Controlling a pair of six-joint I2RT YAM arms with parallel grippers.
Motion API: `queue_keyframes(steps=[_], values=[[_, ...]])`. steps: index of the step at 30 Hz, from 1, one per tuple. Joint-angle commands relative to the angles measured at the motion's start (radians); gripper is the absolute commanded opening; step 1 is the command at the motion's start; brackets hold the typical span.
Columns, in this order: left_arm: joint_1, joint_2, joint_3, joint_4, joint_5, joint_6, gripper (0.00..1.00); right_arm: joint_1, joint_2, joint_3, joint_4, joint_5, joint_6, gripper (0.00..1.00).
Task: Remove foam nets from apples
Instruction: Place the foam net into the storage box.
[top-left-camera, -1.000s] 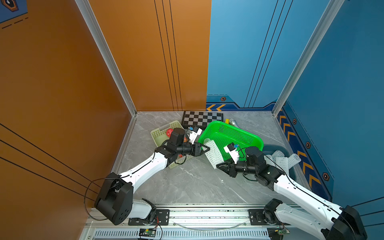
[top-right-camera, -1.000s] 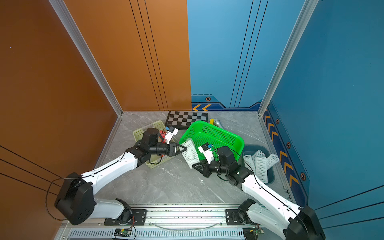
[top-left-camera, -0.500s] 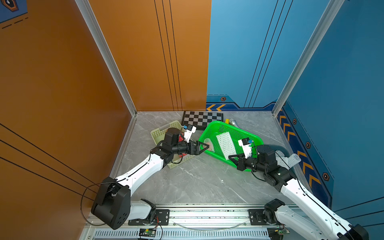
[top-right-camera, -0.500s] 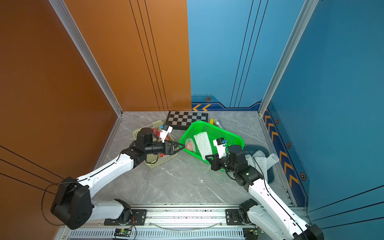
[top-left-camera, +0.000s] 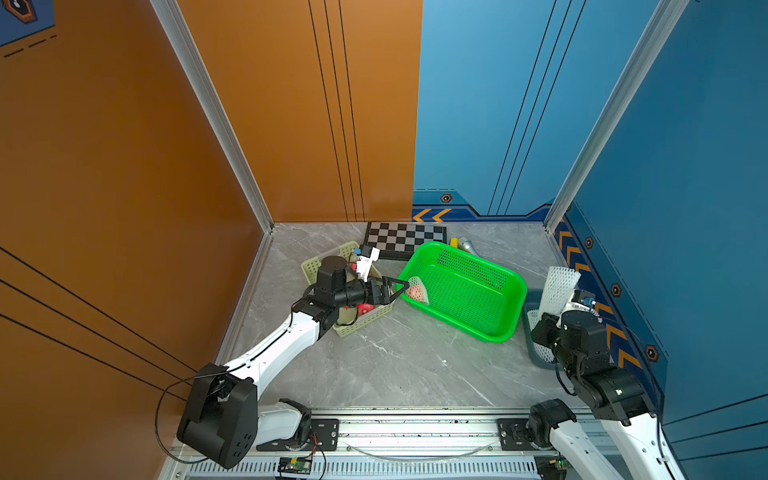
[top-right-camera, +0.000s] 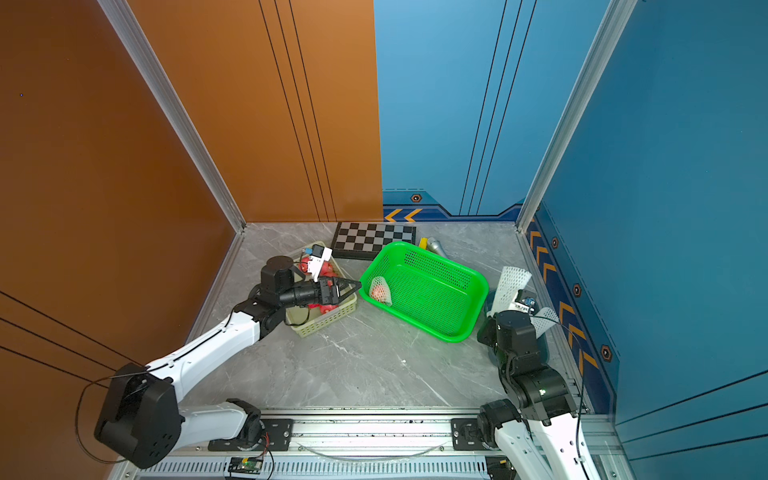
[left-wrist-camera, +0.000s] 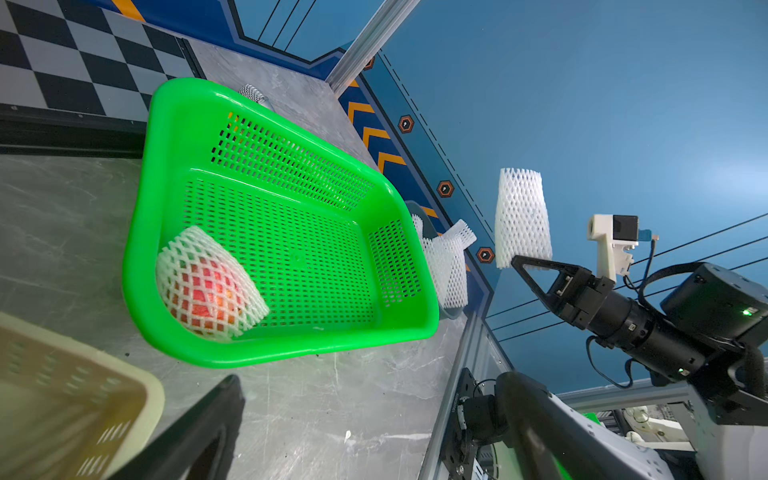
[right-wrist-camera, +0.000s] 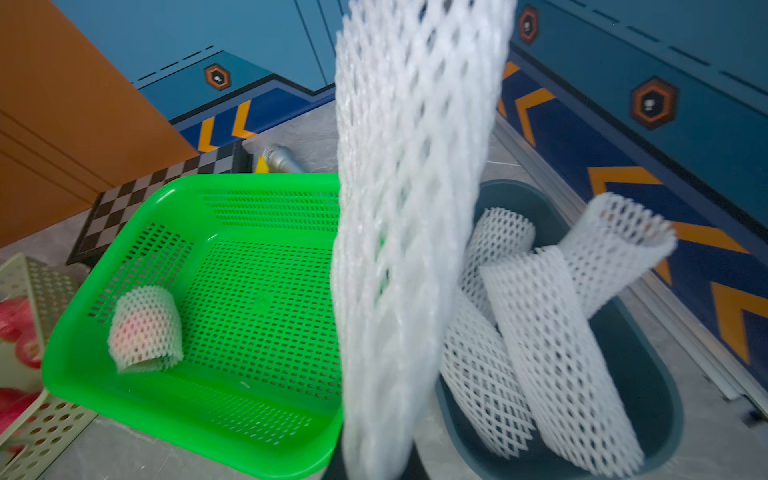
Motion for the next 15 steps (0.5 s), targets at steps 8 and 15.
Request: queue_keyframes(steps=[8, 15], values=[[0.013, 0.004, -0.020, 0.067, 0.035, -0.028, 0.98, -0.003, 0.059, -0.104, -0.095, 0.179, 0.224, 0.03], [0.013, 0.009, -0.018, 0.067, 0.038, -0.030, 0.98, -0.138, 0.083, -0.176, -0.045, 0.105, 0.244, 0.11]])
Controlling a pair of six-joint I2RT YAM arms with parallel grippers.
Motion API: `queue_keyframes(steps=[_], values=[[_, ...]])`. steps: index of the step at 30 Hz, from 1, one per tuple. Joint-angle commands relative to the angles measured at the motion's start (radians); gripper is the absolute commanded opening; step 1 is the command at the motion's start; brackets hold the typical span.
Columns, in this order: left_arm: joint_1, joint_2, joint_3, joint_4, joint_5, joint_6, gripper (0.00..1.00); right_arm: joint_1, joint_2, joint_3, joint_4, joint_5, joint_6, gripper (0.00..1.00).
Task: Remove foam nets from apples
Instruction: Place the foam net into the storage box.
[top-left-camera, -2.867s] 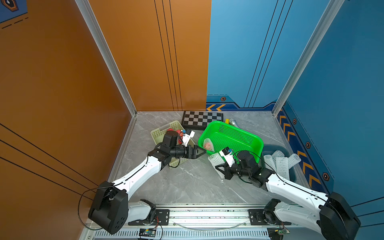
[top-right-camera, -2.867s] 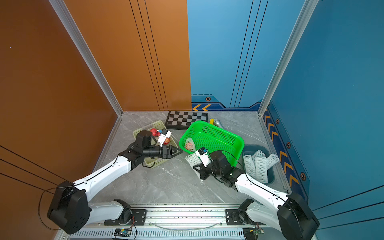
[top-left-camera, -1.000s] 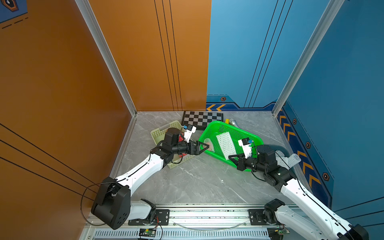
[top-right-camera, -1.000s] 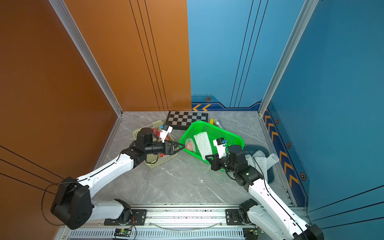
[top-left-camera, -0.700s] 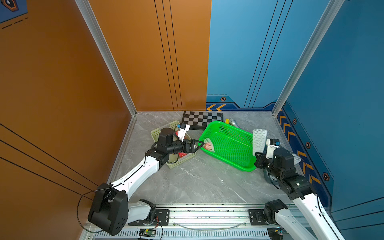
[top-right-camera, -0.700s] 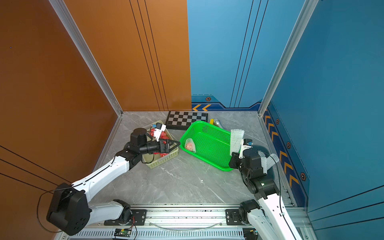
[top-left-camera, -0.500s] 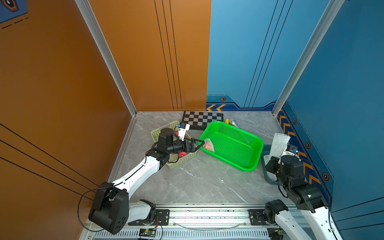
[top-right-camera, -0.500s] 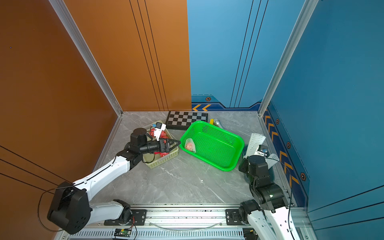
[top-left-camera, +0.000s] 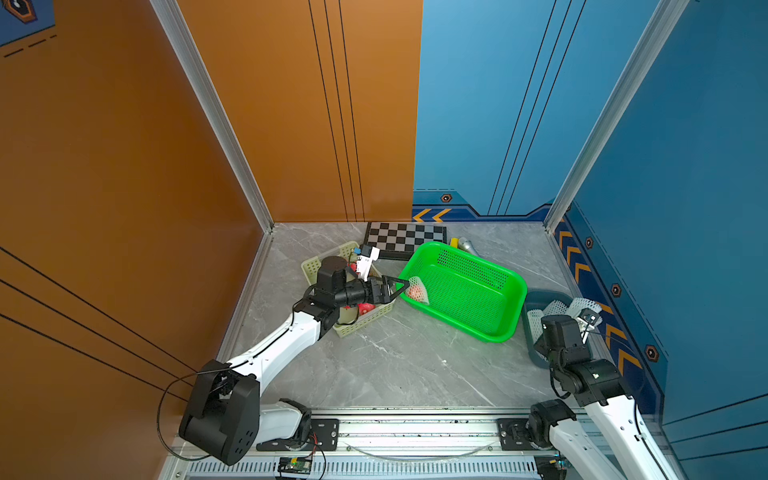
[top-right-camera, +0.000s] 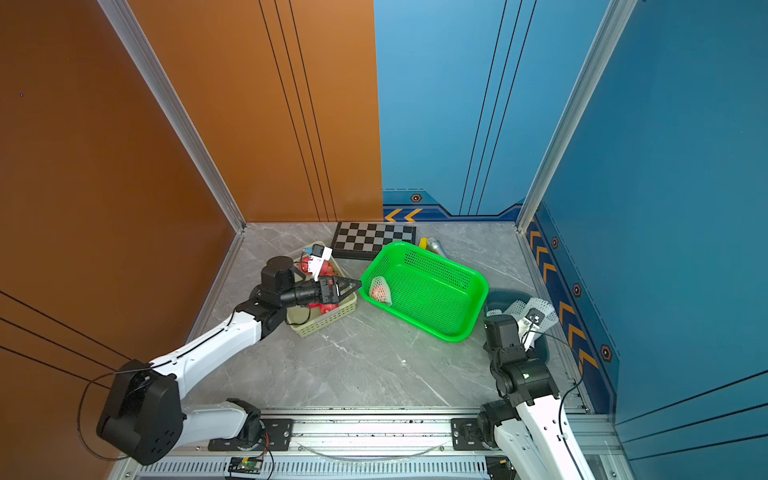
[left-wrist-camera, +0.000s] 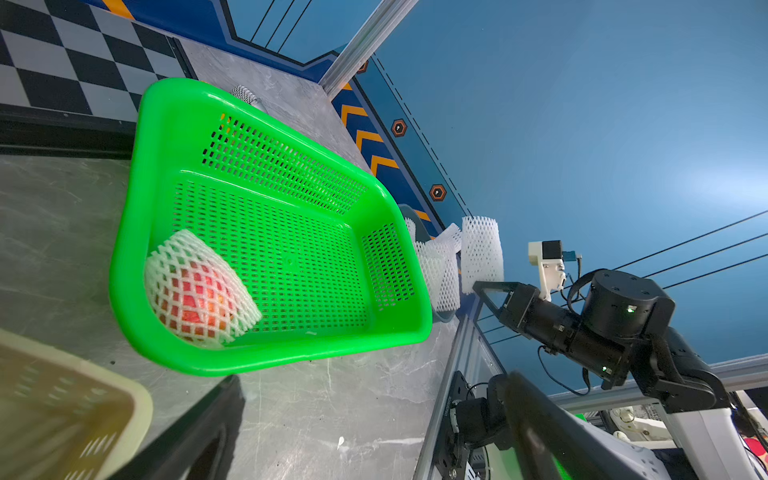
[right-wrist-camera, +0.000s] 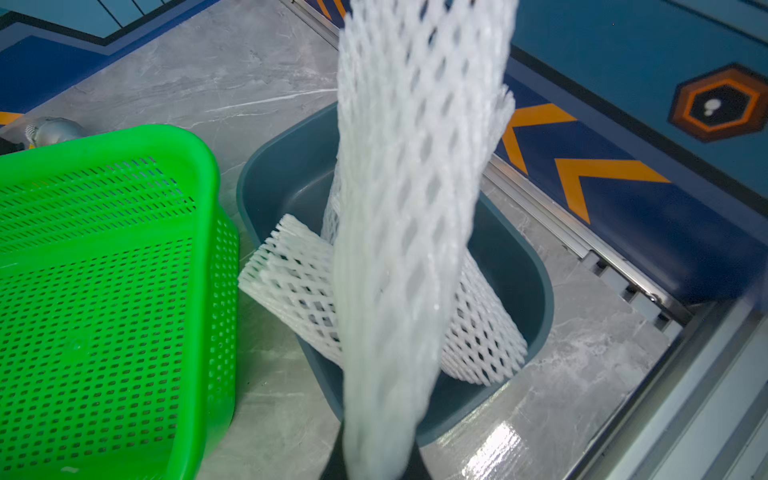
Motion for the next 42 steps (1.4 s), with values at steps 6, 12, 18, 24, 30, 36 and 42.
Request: queue_keyframes(steps=[6, 12, 18, 24, 30, 36, 42], values=[[0.011, -0.001, -0.002, 0.025, 0.023, -0.007, 0.98, -0.087, 0.013, 0.006, 0.029, -0.069, 0.012, 0.98], [0.014, -0.001, -0.001, 0.025, 0.023, -0.007, 0.98, -0.100, 0.011, 0.096, -0.032, -0.061, -0.023, 1.00], [0.015, -0.003, -0.004, 0.025, 0.021, -0.004, 0.98, -0.110, 0.007, 0.163, -0.068, -0.084, -0.019, 1.00], [0.015, -0.003, -0.008, 0.032, 0.021, -0.005, 0.98, -0.187, 0.002, 0.220, -0.087, -0.127, -0.040, 1.00], [0.012, -0.011, -0.012, 0.034, 0.025, -0.004, 0.98, -0.292, -0.005, 0.224, -0.088, -0.242, -0.060, 1.00], [-0.027, 0.012, 0.021, 0.036, 0.046, -0.003, 0.98, -0.375, -0.005, -0.015, -0.020, -0.453, 0.097, 1.00], [-0.028, 0.000, 0.014, 0.035, 0.044, -0.005, 0.98, -0.372, -0.057, -0.103, -0.002, -0.450, 0.136, 1.00]])
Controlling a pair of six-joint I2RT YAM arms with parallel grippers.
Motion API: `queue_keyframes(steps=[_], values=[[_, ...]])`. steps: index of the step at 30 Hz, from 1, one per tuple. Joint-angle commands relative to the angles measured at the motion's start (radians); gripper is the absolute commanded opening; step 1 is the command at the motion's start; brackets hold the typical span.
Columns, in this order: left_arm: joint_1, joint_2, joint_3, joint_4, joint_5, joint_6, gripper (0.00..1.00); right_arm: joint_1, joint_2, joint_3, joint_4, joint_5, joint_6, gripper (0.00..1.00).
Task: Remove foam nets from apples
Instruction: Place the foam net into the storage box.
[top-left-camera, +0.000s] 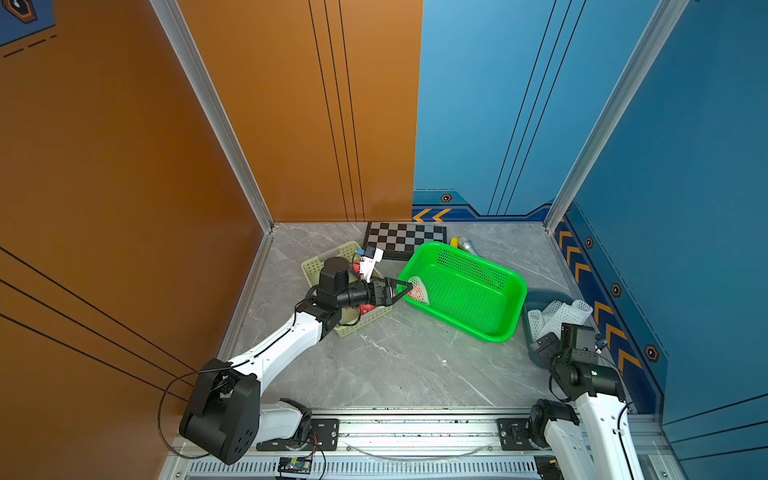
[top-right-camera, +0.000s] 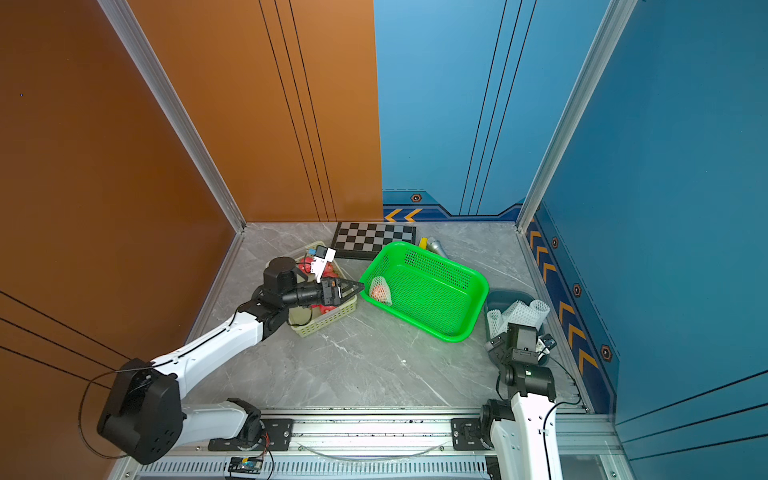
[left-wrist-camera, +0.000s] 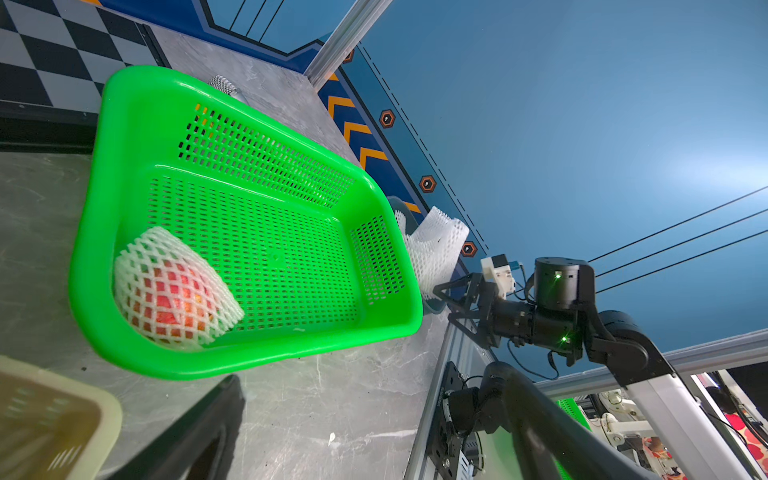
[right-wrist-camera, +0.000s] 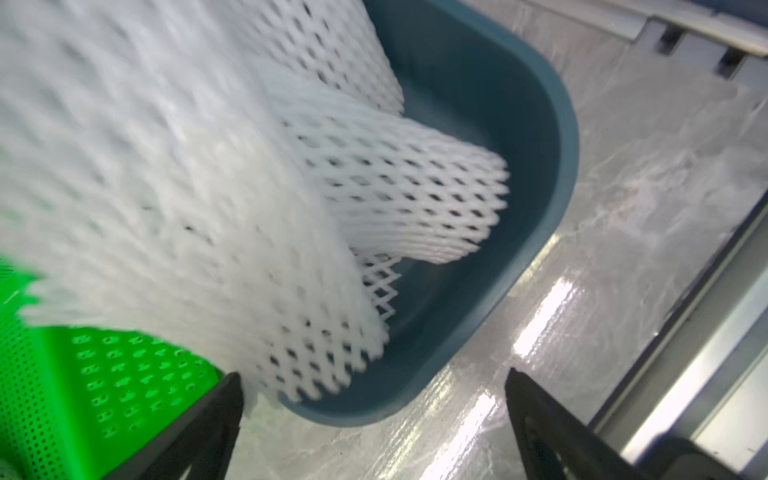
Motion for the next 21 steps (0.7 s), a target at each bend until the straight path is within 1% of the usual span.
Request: queue_keyframes(steps=[1, 6, 9, 15, 21], values=[[-0.005, -0.004, 0.016, 0.021, 0.023, -0.004, 0.98, -0.005, -0.042, 0.052, 0.011, -0.029, 0.025, 1.00], [-0.005, 0.002, 0.023, 0.021, 0.022, -0.004, 0.98, -0.001, -0.045, 0.200, -0.032, 0.010, -0.054, 1.00], [-0.006, -0.002, 0.021, 0.021, 0.018, -0.003, 0.98, -0.001, -0.024, 0.258, -0.050, 0.006, -0.094, 1.00], [-0.005, -0.008, 0.016, 0.021, 0.018, -0.004, 0.98, -0.001, -0.008, 0.317, -0.046, -0.006, -0.151, 1.00], [-0.006, -0.015, 0.008, 0.020, 0.015, -0.002, 0.98, -0.002, 0.003, 0.392, -0.056, 0.075, -0.229, 1.00]])
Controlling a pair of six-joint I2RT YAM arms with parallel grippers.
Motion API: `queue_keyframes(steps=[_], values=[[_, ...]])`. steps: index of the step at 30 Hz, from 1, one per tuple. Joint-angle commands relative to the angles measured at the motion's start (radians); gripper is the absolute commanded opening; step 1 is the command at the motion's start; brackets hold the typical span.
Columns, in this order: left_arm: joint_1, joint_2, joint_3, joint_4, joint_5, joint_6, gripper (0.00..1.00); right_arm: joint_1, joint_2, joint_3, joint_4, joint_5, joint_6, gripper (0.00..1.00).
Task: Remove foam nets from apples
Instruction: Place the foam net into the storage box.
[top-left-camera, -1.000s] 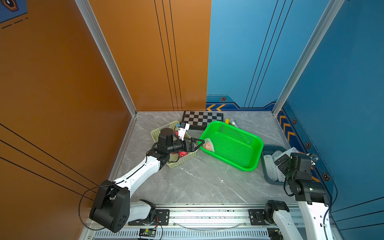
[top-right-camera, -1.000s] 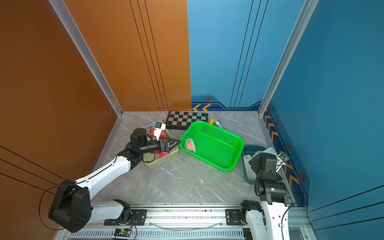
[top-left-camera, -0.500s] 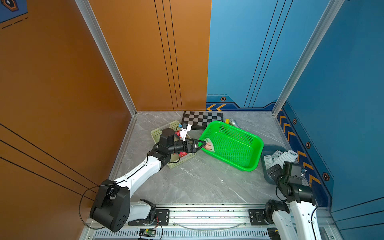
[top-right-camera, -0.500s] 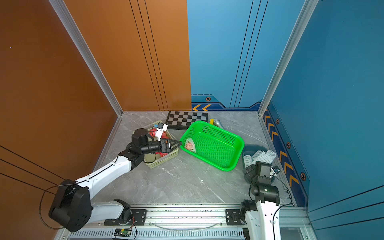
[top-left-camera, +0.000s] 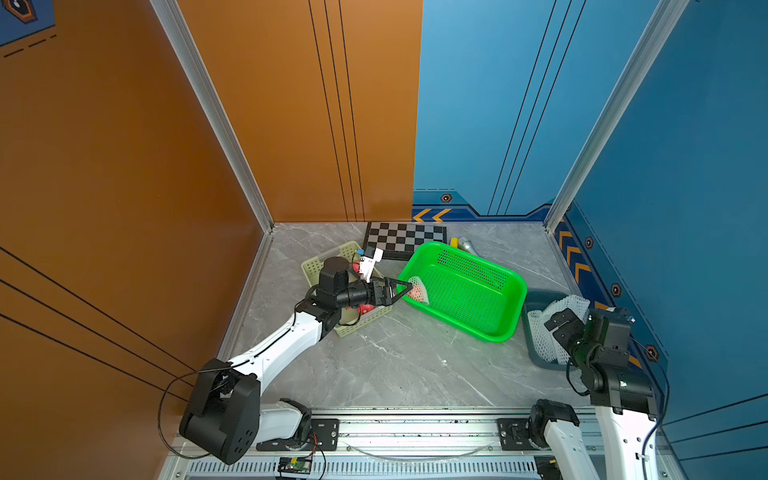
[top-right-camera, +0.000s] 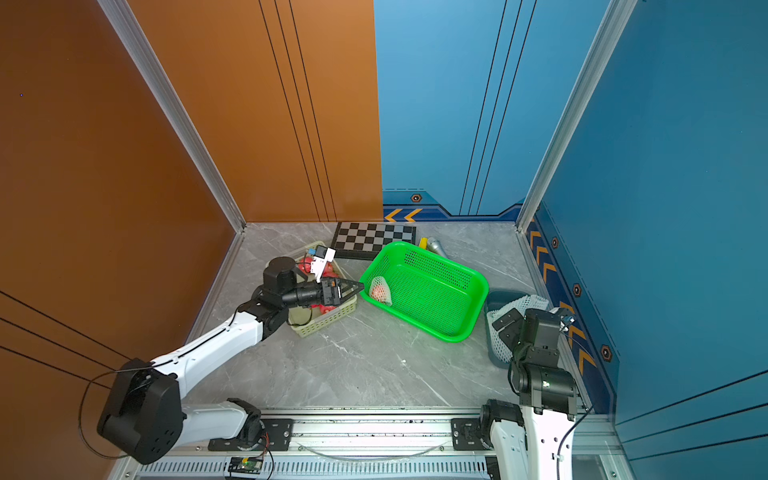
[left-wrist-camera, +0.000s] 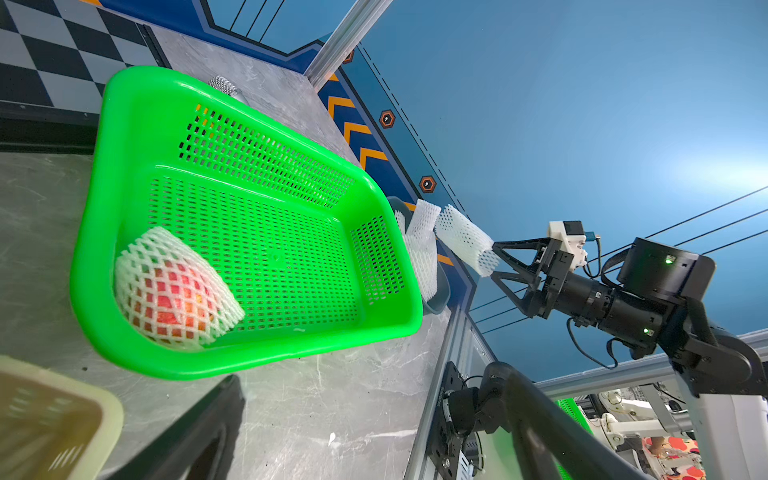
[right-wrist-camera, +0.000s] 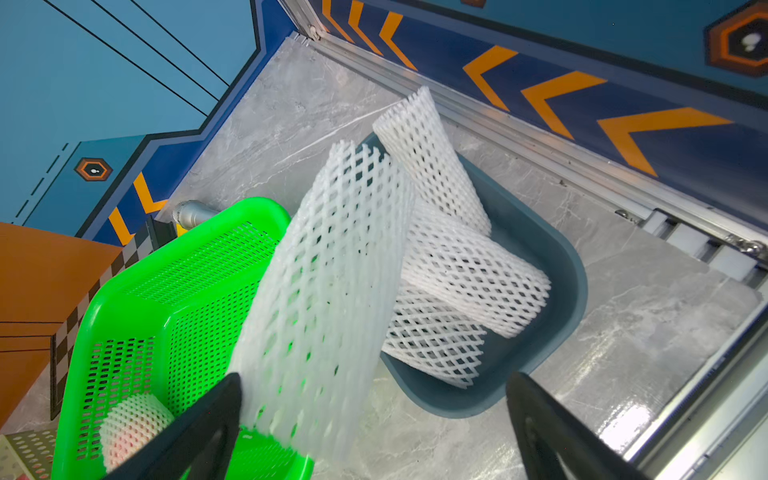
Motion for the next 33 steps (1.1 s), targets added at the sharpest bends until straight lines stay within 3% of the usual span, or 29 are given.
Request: queue_keyframes(steps=[1, 10, 15, 20, 24, 28, 33], values=[[-0.005, -0.014, 0.009, 0.020, 0.014, 0.000, 0.98, -0.003, 0.016, 0.066, -0.026, 0.068, -0.083, 1.00], [-0.002, -0.019, 0.001, 0.020, 0.010, 0.003, 0.98, -0.010, 0.121, 0.170, 0.006, 0.076, -0.171, 1.00], [-0.001, -0.024, -0.003, 0.020, 0.007, 0.006, 0.98, -0.028, 0.204, 0.045, 0.124, -0.042, -0.155, 1.00], [-0.009, -0.025, 0.007, 0.020, 0.029, 0.005, 0.98, -0.066, 0.250, -0.091, 0.154, -0.069, -0.092, 1.00], [-0.096, 0.026, 0.101, 0.020, 0.029, 0.010, 0.98, -0.076, 0.178, -0.167, 0.135, -0.077, -0.058, 1.00], [-0.231, 0.197, 0.296, 0.032, 0.044, 0.008, 0.98, -0.037, 0.153, -0.178, 0.105, 0.004, 0.019, 1.00], [-0.320, 0.383, 0.467, 0.165, 0.106, -0.095, 0.98, -0.145, 0.174, -0.284, 0.096, -0.062, 0.115, 1.00]])
